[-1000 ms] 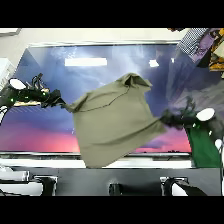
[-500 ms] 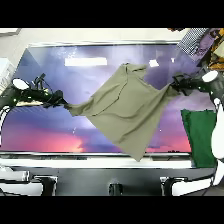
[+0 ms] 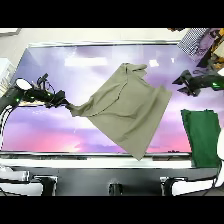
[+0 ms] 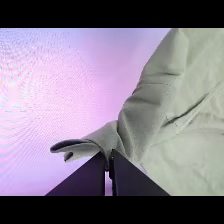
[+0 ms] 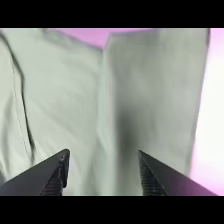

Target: Fold the clothes and pants, and hang the long-sleeved shirts on hangers.

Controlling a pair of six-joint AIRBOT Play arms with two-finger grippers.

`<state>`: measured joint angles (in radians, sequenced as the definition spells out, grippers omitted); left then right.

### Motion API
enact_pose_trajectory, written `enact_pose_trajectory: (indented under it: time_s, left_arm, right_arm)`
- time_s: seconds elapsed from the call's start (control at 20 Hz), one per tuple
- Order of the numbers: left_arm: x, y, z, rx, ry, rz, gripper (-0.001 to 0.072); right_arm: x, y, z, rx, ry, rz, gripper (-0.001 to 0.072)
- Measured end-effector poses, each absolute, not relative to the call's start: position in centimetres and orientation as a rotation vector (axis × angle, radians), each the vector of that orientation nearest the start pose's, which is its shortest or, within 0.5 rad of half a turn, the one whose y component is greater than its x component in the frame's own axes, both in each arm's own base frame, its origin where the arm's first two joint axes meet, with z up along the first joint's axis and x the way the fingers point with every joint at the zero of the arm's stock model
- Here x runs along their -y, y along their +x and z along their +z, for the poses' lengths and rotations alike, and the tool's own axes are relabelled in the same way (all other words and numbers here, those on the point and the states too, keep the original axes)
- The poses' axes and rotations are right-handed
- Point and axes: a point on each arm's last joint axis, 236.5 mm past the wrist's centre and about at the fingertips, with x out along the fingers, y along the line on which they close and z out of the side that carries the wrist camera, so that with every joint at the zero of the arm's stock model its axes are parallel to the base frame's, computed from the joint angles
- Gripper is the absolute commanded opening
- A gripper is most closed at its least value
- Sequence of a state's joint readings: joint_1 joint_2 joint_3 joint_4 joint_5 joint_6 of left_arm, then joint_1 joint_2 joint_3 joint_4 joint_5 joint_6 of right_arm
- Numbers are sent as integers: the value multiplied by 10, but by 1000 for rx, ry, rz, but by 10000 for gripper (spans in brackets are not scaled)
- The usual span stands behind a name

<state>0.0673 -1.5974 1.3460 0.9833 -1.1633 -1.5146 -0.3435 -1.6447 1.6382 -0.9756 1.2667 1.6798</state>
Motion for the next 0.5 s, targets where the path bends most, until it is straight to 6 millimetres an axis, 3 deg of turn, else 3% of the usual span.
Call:
enact_pose_trajectory:
  time_s: [0.2, 0.5]
  left_arm:
    - [91, 443, -23, -1336, -571, -263, 19]
    - [91, 443, -23, -1337, -571, -263, 19]
  right_arm:
    - [30, 422, 57, -1232, 790, 73, 500]
    - [-40, 290, 1, -1391, 942, 134, 481]
